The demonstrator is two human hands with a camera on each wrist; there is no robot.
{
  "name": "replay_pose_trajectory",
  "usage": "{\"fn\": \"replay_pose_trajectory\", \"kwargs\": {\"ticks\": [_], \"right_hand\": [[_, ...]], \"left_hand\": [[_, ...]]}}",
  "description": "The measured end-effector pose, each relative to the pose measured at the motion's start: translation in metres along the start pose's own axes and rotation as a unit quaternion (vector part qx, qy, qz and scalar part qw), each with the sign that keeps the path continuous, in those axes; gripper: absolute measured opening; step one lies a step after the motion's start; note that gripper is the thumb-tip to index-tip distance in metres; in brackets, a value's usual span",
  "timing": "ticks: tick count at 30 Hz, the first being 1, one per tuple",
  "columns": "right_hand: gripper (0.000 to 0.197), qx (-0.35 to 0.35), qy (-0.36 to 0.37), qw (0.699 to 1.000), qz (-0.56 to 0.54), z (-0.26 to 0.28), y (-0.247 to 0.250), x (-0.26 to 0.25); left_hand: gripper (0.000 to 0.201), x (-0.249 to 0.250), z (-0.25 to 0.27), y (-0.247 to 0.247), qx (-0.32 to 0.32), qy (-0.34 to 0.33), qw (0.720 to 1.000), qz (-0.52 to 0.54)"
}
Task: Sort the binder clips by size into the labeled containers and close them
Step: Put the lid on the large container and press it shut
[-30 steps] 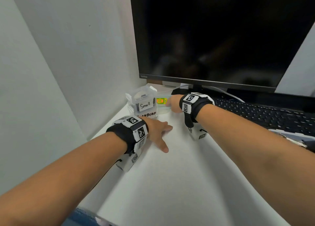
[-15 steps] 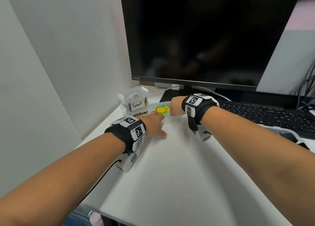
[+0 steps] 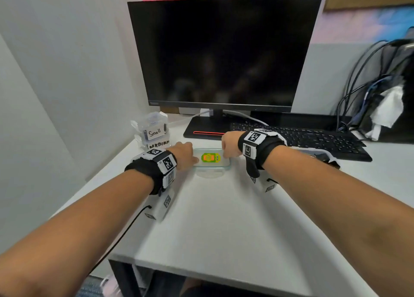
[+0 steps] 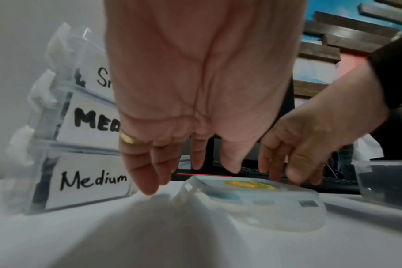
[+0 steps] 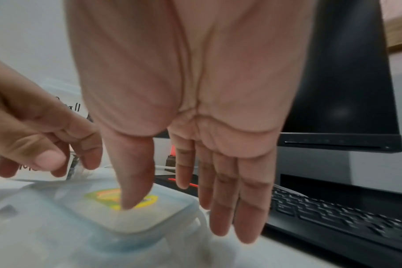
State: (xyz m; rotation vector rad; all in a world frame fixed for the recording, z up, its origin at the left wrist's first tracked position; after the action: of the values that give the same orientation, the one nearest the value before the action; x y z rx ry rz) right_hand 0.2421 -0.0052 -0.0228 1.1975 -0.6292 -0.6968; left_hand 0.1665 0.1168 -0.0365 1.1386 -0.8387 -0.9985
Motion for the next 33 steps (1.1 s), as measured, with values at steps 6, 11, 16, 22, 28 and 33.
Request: {"fn": "replay_pose_trajectory", "kwargs": {"ticks": [6, 11, 16, 22, 28, 33], "right_hand": [[0.053, -0.025, 0.007, 1.0, -0.004, 0.019, -0.014, 0.003], [0.058, -0.047, 0.0, 0.998, -0.037, 0.025, -0.016, 0.007], [0.06, -0.053, 0.0, 0.998, -0.022, 0.025, -0.021, 0.011], [0.039, -0.064, 0.012, 0.995, -0.07, 0.025, -0.02, 0.012], [0.03, 0.003, 0.011, 0.993, -0.121, 0.027, -0.017, 0.021], [0.016, 0.037, 0.009, 0.985, -0.168, 0.034, 0.0, 0.028]], "left_hand": [[0.051, 0.005, 0.002, -0.009, -0.03, 0.008, 1.0, -0.003], [0.052, 0.006, -0.01, -0.016, -0.078, 0.01, 0.992, 0.095], [0.053, 0.003, -0.022, -0.015, -0.049, 0.021, 0.992, 0.117], [0.037, -0.005, -0.034, -0.033, -0.159, 0.06, 0.965, 0.202], [0.016, -0.001, -0.025, -0.022, -0.141, 0.059, 0.964, 0.219], [0.021, 0.004, -0.024, -0.016, -0.121, 0.071, 0.948, 0.286]]}}
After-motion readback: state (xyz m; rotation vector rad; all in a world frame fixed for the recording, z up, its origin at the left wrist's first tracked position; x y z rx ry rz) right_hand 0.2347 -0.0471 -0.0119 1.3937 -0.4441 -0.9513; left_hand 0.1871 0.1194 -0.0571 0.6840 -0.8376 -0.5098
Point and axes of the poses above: each hand's wrist, its own z-axis away from the middle knuckle, its own y-axis out of the back of the hand, x = y × z, the point moved 6 cm from there along -z, towards the middle knuckle, and after that the axes turned 7 degrees about y, right-handed, at the moved point
